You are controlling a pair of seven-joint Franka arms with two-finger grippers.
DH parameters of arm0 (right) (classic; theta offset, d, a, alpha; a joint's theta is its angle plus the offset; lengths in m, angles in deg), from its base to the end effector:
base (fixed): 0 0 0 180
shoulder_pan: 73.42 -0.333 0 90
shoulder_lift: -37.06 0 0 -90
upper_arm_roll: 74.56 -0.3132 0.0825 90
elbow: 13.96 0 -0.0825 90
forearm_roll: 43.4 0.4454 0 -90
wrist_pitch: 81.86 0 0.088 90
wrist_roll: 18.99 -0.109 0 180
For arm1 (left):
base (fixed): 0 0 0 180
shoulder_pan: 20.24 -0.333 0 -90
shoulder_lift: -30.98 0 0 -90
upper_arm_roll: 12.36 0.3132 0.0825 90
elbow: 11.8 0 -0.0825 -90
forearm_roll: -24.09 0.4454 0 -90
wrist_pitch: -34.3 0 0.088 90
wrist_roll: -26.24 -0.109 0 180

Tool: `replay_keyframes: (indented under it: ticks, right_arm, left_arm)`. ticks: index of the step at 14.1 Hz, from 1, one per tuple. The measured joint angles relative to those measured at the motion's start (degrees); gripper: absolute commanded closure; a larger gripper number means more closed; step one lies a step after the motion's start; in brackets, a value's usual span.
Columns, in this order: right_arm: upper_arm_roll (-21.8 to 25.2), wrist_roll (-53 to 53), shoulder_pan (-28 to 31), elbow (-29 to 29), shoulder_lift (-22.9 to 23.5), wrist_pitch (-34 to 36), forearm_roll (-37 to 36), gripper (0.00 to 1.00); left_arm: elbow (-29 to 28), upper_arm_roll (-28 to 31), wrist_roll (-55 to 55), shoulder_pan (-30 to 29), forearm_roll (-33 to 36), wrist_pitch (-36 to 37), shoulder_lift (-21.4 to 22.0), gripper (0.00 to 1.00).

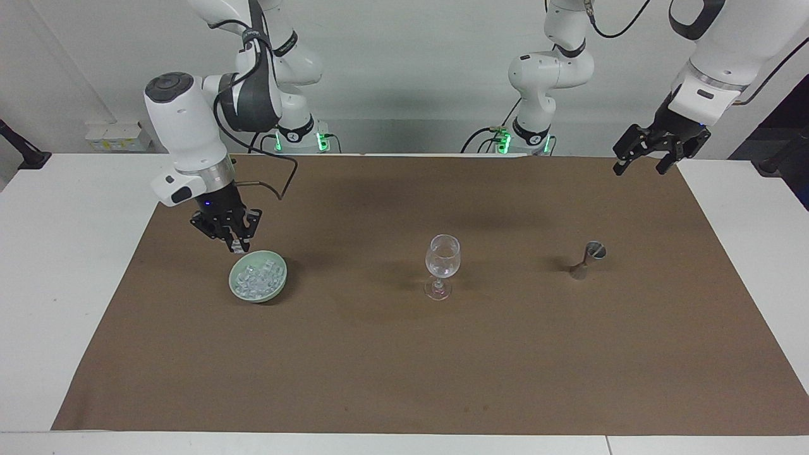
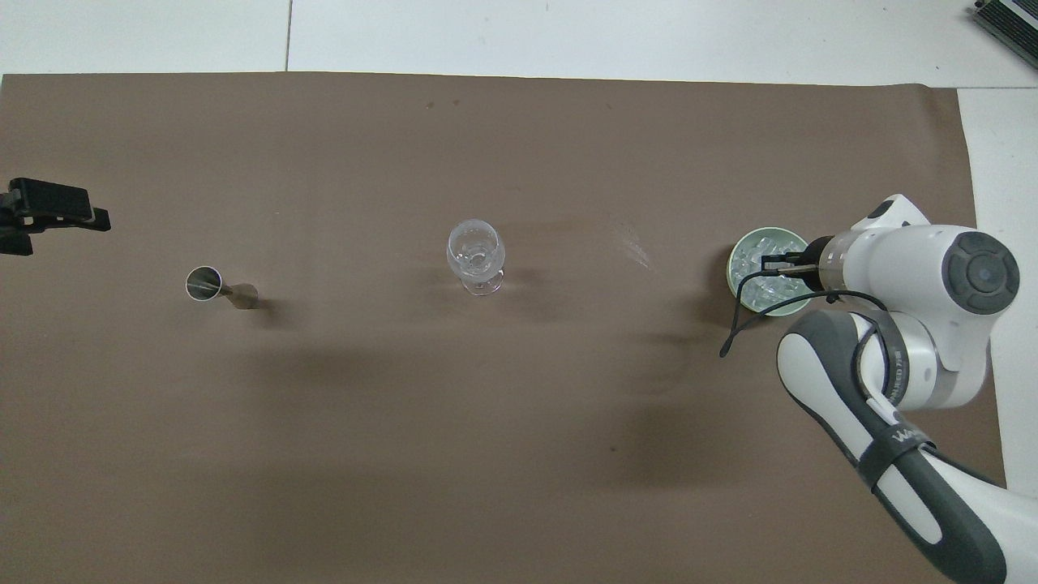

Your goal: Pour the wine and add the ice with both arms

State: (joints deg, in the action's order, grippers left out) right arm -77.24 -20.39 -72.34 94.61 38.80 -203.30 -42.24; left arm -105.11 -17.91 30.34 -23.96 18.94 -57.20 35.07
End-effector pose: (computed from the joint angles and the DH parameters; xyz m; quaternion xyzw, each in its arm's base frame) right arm 0.6454 0.0188 0.4764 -0.9952 0.0028 -0.0967 0.0123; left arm 0.5959 -0.0306 0.6346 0.9987 0.0201 0.0175 0.0424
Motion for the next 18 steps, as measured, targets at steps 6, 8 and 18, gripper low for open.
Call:
replay_keyframes:
  ticks: [6,8,18]
  right_arm:
    - [-2.9,-7.0,-1.0,-13.9,-0.8,16.1,0.0,1.0]
    - [-3.2,-9.9,-3.9,-16.5,0.0,19.4,0.0,1.0]
    - [-3.5,-27.6,-20.1,-28.0,8.7,25.5,-1.5,1.0]
  left_arm:
    - [2.3,-1.3,0.0,0.0,3.4,8.5,1.5,0.0]
    - [2.4,-1.7,-0.1,0.0,3.7,10.2,2.7,0.0]
    - [0.5,-2.2,-5.9,-1.2,3.8,6.8,2.1,0.0]
